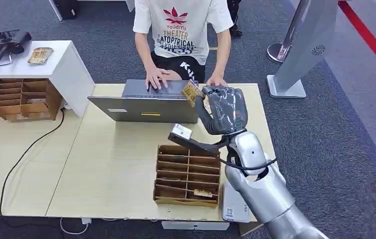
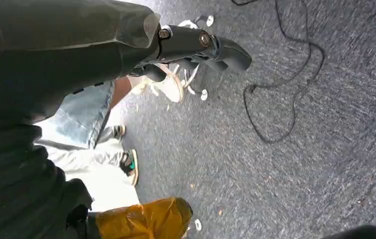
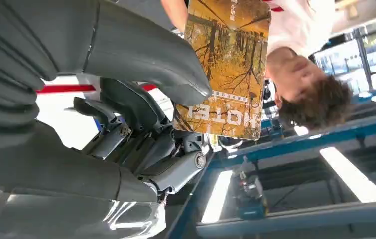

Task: Pass the card to the sensor for recognition and then transmit it.

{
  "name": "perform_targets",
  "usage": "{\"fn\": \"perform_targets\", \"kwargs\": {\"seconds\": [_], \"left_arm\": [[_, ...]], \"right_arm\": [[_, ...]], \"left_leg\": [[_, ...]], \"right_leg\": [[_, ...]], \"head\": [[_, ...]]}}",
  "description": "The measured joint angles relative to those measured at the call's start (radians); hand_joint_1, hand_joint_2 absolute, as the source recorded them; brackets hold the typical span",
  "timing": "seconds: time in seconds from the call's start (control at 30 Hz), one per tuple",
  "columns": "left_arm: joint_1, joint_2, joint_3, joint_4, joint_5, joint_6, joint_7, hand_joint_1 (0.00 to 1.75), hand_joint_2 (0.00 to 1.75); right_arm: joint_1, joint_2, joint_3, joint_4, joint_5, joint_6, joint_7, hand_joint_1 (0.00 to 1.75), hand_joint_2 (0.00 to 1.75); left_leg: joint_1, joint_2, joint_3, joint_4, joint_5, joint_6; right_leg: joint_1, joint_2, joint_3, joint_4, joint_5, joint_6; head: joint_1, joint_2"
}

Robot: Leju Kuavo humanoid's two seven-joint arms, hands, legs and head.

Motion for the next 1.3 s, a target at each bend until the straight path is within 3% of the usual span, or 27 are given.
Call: {"fn": "perform_targets", "kwargs": {"seconds": [0.33,0.73,0.77,0.8,0.83,0.87,1.3], "left_arm": [[-0.018,-0.003,0.0,0.0,-0.056,-0.024,0.01,0.0,1.75],[-0.024,-0.004,0.0,0.0,-0.066,-0.027,0.011,0.0,1.75],[-0.024,-0.004,0.0,0.0,-0.066,-0.027,0.011,0.0,1.75],[-0.024,-0.004,0.0,0.0,-0.066,-0.027,0.011,0.0,1.75],[-0.024,-0.004,0.0,0.0,-0.064,-0.027,0.01,0.0,1.75],[-0.024,-0.004,0.0,0.0,-0.064,-0.027,0.011,0.0,1.75],[-0.024,-0.004,0.0,0.0,-0.048,-0.026,0.01,0.0,1.75]], "right_arm": [[-0.158,0.049,0.066,0.214,0.076,0.014,0.032,1.75,1.75],[-0.214,0.064,0.08,0.342,0.112,-0.025,0.048,1.75,1.75],[-0.214,0.064,0.081,0.347,0.117,-0.028,0.048,1.47,1.75],[-0.214,0.064,0.081,0.353,0.121,-0.032,0.05,1.47,1.75],[-0.214,0.064,0.082,0.357,0.124,-0.034,0.052,0.21,1.75],[-0.214,0.064,0.082,0.362,0.126,-0.036,0.052,0.0,1.75],[-0.204,0.064,0.084,0.422,0.163,-0.05,0.072,0.0,1.75]], "left_leg": [[0.0,0.0,0.0,0.0,0.001,0.0],[0.0,0.0,0.0,0.0,0.0,0.0],[0.0,0.0,0.0,0.0,0.0,0.0],[0.0,0.0,0.0,0.0,0.0,0.0],[0.0,0.0,0.0,0.0,0.0,0.0],[0.0,0.0,0.0,0.0,0.0,0.0],[0.0,0.0,0.0,0.0,0.0,0.0]], "right_leg": [[0.0,0.0,0.0,0.0,0.001,0.0],[0.0,0.0,0.0,0.0,0.001,0.0],[0.0,0.0,0.0,0.0,0.001,0.0],[0.0,0.0,0.0,0.0,0.001,0.0],[0.0,0.0,0.0,0.0,0.001,0.0],[0.0,0.0,0.0,0.0,0.001,0.0],[0.0,0.0,0.0,0.0,0.001,0.0]], "head": [[0.0,0.0],[0.0,0.0],[0.0,0.0],[0.0,0.0],[0.0,0.0],[0.0,0.0],[0.0,0.0]]}}
